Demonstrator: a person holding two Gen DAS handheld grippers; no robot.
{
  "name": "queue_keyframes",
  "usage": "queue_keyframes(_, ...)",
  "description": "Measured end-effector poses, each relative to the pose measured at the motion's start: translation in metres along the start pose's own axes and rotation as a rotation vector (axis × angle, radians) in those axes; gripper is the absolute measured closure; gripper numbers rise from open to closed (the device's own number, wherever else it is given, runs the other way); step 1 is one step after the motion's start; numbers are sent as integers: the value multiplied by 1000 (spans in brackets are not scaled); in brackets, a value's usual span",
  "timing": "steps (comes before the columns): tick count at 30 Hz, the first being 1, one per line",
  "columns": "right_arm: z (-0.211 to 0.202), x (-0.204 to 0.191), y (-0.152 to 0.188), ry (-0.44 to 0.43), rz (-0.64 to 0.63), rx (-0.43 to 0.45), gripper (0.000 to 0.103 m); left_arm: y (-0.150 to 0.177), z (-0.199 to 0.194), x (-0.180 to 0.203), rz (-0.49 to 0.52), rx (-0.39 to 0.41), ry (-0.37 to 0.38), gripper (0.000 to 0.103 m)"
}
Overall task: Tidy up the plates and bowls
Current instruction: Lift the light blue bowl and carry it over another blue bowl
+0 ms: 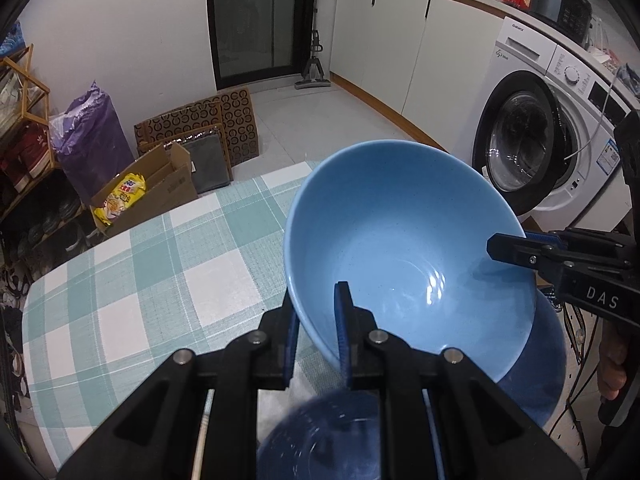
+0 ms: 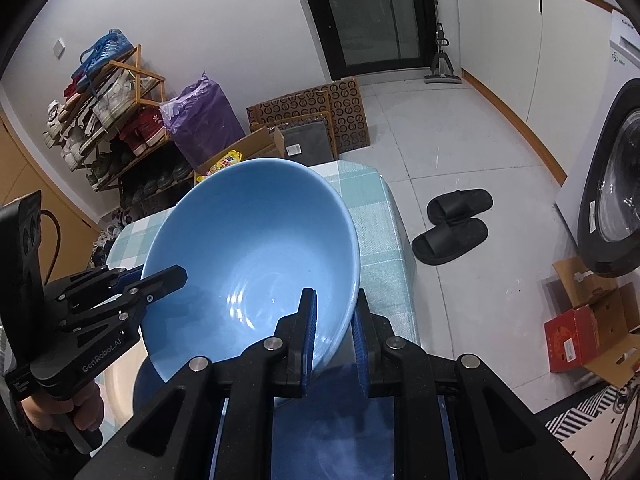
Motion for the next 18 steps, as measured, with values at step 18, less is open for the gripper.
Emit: queue_keyframes(18, -70, -73, 54, -27, -73, -19, 86, 54, -87, -19, -21, 40, -31, 88)
Point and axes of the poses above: each gripper's, at about its wrist camera, not at the fingertips, and z roughly the way its jaws point, x to its right, y to its underside, the point moved 5 cm from there along z, roughly the way its jaws point, and after that the axes turned 3 degrees about -y, right-handed, at the moved point
